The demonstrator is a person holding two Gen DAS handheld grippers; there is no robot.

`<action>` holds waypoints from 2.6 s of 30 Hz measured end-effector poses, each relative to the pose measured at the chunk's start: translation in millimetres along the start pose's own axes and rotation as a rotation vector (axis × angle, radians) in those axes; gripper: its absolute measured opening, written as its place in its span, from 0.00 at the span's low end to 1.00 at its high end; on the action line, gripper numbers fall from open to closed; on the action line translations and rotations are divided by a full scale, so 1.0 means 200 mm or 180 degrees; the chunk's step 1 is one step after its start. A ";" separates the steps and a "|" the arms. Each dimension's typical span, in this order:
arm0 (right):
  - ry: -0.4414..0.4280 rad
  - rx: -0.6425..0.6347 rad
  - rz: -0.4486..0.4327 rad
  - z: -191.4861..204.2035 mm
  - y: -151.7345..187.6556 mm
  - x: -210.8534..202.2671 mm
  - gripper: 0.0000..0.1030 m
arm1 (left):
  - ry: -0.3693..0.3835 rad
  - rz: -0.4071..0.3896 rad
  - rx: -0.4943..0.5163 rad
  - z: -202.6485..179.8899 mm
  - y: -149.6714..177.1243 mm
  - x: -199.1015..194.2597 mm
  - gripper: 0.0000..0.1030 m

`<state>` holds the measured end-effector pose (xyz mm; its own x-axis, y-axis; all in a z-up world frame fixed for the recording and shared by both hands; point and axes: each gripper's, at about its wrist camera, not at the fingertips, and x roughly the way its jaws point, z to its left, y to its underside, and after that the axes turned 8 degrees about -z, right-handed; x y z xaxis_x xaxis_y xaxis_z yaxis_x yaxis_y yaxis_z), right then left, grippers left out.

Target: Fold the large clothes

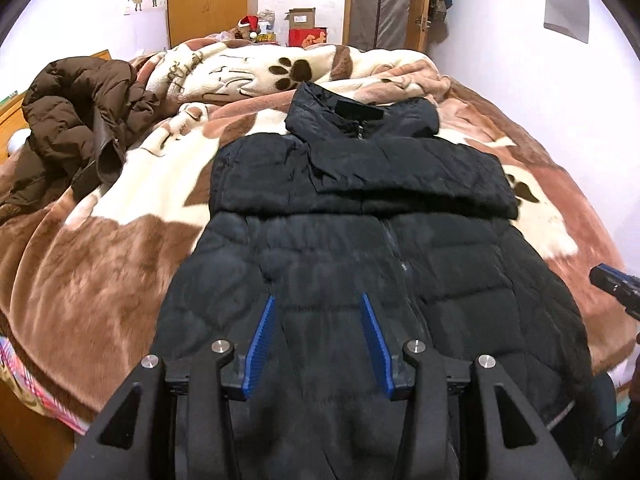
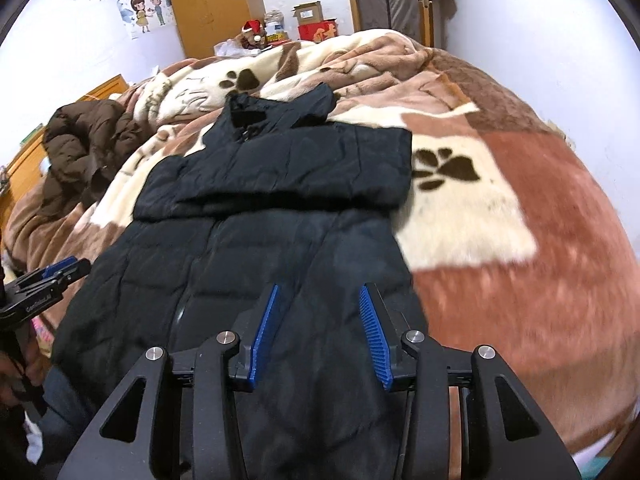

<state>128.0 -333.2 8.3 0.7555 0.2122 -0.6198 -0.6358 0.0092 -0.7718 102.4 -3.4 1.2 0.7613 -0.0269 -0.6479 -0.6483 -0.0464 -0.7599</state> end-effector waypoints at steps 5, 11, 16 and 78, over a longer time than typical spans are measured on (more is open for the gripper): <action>-0.0012 0.0009 0.0076 0.03 0.12 -0.09 0.41 | 0.0038 -0.0010 0.0024 -0.02 0.09 -0.13 0.48; -0.0042 0.0003 0.0096 0.05 0.22 -0.17 0.42 | 0.0040 -0.0014 0.0045 -0.03 0.15 -0.21 0.49; -0.0028 0.0050 0.0088 0.04 0.24 -0.19 0.50 | 0.0023 -0.0002 0.0080 -0.02 0.18 -0.24 0.51; -0.0462 0.0844 0.0864 -0.28 0.33 0.09 0.15 | 0.0091 0.0545 -0.0397 0.47 0.29 0.04 0.17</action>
<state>109.6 -384.1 -61.3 0.5366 0.3773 -0.7548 -0.8421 0.1816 -0.5078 70.9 87.1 -52.9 0.6412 -0.0732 -0.7638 -0.7634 -0.1619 -0.6253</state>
